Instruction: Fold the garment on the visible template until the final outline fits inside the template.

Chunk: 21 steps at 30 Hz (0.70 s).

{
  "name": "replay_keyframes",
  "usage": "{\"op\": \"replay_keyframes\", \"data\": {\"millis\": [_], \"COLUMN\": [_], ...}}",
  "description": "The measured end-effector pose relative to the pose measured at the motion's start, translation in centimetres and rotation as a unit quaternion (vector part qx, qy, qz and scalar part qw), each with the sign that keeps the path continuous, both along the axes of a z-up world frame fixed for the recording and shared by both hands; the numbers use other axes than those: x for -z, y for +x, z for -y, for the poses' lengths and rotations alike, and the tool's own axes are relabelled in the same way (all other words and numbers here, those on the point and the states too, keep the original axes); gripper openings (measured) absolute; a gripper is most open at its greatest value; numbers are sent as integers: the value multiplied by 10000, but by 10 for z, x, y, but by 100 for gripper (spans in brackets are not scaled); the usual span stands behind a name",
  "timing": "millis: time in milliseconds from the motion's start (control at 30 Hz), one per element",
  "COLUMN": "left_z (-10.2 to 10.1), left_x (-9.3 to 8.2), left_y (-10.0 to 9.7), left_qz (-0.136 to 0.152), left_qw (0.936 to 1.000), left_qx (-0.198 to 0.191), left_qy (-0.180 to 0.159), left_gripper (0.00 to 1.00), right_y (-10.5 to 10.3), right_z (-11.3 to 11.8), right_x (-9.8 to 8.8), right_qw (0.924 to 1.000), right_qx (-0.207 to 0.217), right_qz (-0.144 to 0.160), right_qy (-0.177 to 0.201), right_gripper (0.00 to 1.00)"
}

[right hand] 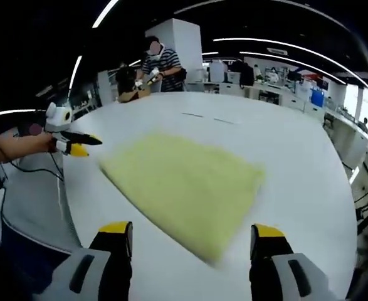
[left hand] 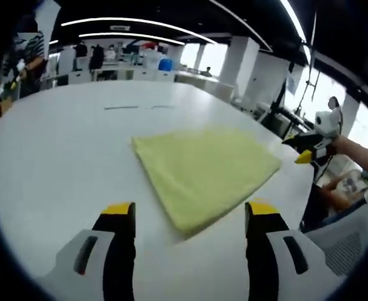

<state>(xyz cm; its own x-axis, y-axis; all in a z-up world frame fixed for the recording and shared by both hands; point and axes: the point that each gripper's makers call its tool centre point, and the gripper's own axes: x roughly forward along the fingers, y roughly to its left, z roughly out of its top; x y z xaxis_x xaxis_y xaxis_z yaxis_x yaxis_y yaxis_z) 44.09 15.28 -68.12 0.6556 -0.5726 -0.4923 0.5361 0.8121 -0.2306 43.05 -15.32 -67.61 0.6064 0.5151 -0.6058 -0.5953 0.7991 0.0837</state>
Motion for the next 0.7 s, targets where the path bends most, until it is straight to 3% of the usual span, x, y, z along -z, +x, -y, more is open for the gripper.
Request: {"op": "replay_keyframes", "data": {"millis": [167, 400, 567, 700], "left_z": [0, 3, 0, 0], "left_x": [-17, -39, -47, -47], "left_y": [-6, -10, -11, -17], "left_qz": [199, 421, 615, 565], "left_qw": [9997, 9991, 9971, 9973], "left_qx": [-35, -6, 140, 234], "left_qy": [101, 49, 416, 416], "left_gripper": [80, 99, 99, 99], "right_y": [-3, -11, -18, -20], "right_z": [-8, -14, -14, -11], "right_x": [-29, -47, -52, -53], "right_qw": [9991, 9982, 9980, 9978], "right_qx": [114, 123, 128, 183], "right_qz": [236, 376, 348, 387], "right_qy": [330, 459, 510, 515], "right_gripper": [90, 98, 99, 99]}}
